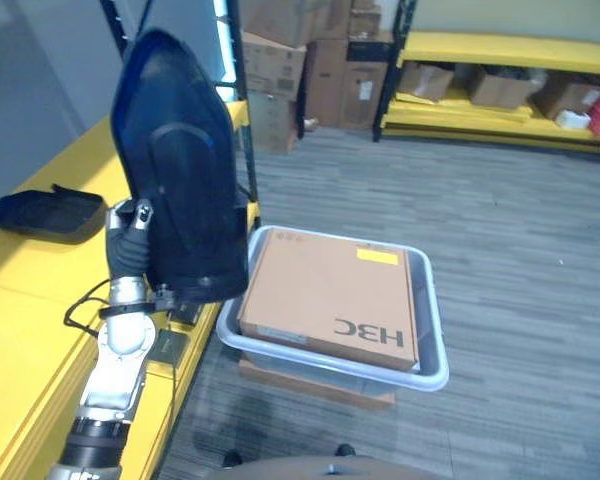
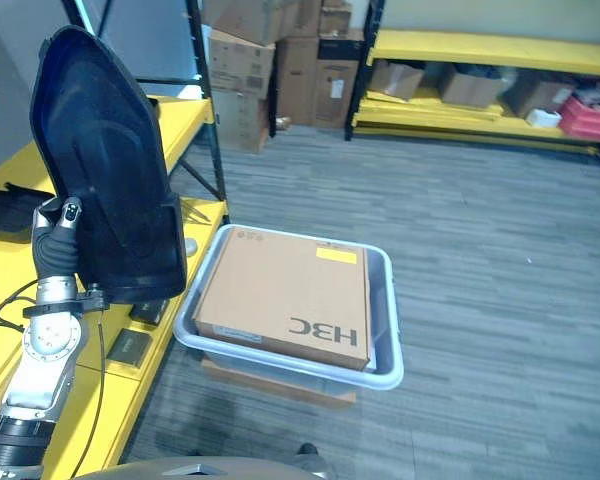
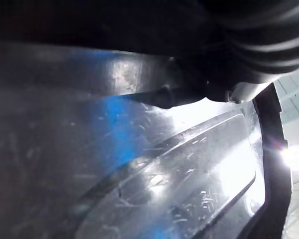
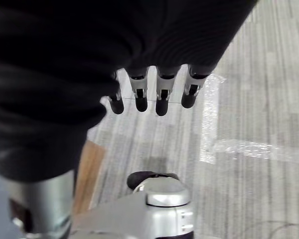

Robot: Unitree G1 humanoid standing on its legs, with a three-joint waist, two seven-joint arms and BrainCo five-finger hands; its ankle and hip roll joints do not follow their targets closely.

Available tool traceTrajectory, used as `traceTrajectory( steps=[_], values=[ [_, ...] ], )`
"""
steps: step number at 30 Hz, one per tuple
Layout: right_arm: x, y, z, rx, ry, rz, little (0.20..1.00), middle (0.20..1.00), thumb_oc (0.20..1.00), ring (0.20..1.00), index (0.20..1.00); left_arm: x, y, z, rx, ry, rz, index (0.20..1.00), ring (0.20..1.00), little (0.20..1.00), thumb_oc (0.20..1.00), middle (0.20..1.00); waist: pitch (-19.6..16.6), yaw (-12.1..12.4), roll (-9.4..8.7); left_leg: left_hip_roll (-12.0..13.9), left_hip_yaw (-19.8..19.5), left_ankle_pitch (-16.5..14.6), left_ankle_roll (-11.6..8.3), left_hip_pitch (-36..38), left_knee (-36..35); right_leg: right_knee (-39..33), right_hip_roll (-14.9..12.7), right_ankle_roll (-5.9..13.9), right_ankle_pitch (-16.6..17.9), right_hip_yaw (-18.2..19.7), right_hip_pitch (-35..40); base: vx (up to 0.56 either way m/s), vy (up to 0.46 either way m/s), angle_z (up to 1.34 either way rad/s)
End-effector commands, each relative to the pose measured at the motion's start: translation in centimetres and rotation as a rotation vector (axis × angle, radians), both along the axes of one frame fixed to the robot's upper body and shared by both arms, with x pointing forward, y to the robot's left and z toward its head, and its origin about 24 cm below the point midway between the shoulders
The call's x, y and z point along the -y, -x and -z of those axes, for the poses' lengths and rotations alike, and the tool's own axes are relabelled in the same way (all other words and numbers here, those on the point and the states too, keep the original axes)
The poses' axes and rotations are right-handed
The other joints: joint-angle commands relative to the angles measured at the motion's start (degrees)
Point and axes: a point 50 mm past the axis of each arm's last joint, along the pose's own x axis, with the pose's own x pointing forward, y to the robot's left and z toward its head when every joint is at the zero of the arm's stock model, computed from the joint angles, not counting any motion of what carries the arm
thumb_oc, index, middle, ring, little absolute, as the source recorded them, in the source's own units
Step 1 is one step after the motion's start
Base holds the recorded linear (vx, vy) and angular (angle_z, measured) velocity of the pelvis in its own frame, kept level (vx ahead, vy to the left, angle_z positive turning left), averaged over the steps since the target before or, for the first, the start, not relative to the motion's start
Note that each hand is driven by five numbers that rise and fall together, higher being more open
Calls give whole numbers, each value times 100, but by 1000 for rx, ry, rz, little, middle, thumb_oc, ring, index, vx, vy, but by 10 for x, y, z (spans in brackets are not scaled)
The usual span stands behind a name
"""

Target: Move parts from the plastic box to the shelf.

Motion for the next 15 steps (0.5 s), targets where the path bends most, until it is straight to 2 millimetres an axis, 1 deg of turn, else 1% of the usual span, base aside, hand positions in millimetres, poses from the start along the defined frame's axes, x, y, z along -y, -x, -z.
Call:
traceTrajectory(
  steps=[1, 2, 3, 4, 5, 7, 8, 9, 10, 11, 12, 13, 14, 15],
  values=[
    [-3, -24, 0, 13, 0, -137, 1000, 1000, 1000, 1000, 1000, -1, 9, -54, 307, 4, 45, 200, 200, 200, 200, 200, 281, 188, -36, 396, -474, 73, -403, -275, 418, 167, 114, -156, -242, -174, -179, -125, -91, 43],
    [-3, -25, 0, 13, 0, -138, 1000, 1000, 1000, 1000, 1000, -1, 9, -55, 308, 3, 45, 200, 200, 200, 200, 200, 266, 148, -35, 395, -519, 84, -410, -317, 428, 163, 117, -162, -242, -214, -191, -234, -101, 53],
    [3, -41, -4, 49, 53, -173, 1000, 1000, 1000, 1000, 1000, 0, 13, -61, 350, 23, 46, 200, 200, 200, 200, 200, 469, 373, 6, 392, -801, 482, -604, -673, 415, 125, 110, -182, -250, -486, -277, -204, -97, 59],
    [4, -42, -4, 49, 53, -192, 1000, 1000, 1000, 1000, 1000, 0, 13, -60, 350, 41, 39, 200, 200, 200, 200, 200, 509, 415, 0, 368, -827, 542, -613, -844, 457, 68, 62, -187, -257, -694, -261, -260, -147, 106],
    [7, -43, -5, 55, 61, -191, 1000, 1000, 1000, 1000, 1000, 2, 12, -61, 352, 52, 43, 200, 200, 200, 200, 200, 527, 413, -22, 356, -576, 563, -553, -1042, 505, 36, 10, -191, -266, -954, -235, -132, -122, 119],
    [16, -39, -7, 59, 83, -112, 1000, 1000, 1000, 1000, 1000, 5, 14, -60, 345, 44, 59, 200, 200, 200, 200, 200, 477, 369, -23, 346, 26, 571, -401, -1184, 554, 16, -39, -167, -256, -1341, -225, -98, -112, 116],
    [18, -39, -8, 69, 89, -76, 1000, 1000, 1000, 1000, 1000, 5, 15, -61, 347, 32, 58, 200, 200, 200, 200, 200, 472, 374, -22, 313, 234, 510, -356, -1178, 626, 17, -43, -174, -276, -1432, -188, -51, -96, 106],
    [19, -42, -9, 83, 93, -47, 1000, 1000, 1000, 1000, 1000, 3, 17, -62, 356, 14, 49, 200, 200, 200, 200, 200, 476, 404, -25, 251, 381, 427, -305, -1174, 742, 13, -55, -182, -266, -1541, -157, -27, -55, 108],
    [19, -42, -9, 83, 93, -47, 1000, 1000, 1000, 1000, 1000, 3, 17, -62, 356, 14, 48, 200, 200, 200, 200, 200, 480, 401, -27, 249, 378, 411, -302, -1180, 765, 12, -58, -179, -268, -1544, -150, -77, -52, 101],
    [19, -45, -9, 102, 86, -8, 1000, 1000, 1000, 1000, 1000, 0, 19, -63, 363, 15, 38, 200, 200, 200, 200, 200, 468, 422, -88, 83, 677, -13, -142, -1105, 1201, 46, -118, -239, -260, -1769, -125, -39, -70, 78],
    [19, -45, -9, 105, 82, 3, 1000, 1000, 1000, 1000, 1000, 0, 19, -64, 372, 11, 38, 200, 200, 200, 200, 200, 417, 413, -128, 39, 826, -329, -135, -980, 1360, 45, -117, -246, -336, -1801, -79, -34, -65, 66],
    [18, -45, -9, 105, 81, 3, 1000, 1000, 1000, 1000, 1000, 0, 19, -64, 372, 10, 38, 200, 200, 200, 200, 200, 423, 410, -129, 42, 822, -374, -127, -992, 1410, 46, -120, -238, -345, -1806, -67, -37, -10, 88],
    [15, -42, -7, 95, 62, 21, 1000, 1000, 1000, 1000, 1000, 2, 19, -68, 381, -5, 58, 200, 200, 200, 200, 200, 354, 371, -168, 16, 1212, -702, -42, -809, 1538, 110, -161, -275, -372, -2075, -98, -76, 65, 110],
    [12, -41, -6, 94, 58, 26, 1000, 1000, 1000, 1000, 1000, 4, 19, -70, 392, -13, 69, 200, 200, 200, 200, 200, 315, 371, -161, -18, 1273, -768, -38, -725, 1461, 117, -178, -256, -357, -2185, -105, -59, 159, 163]
  ],
)
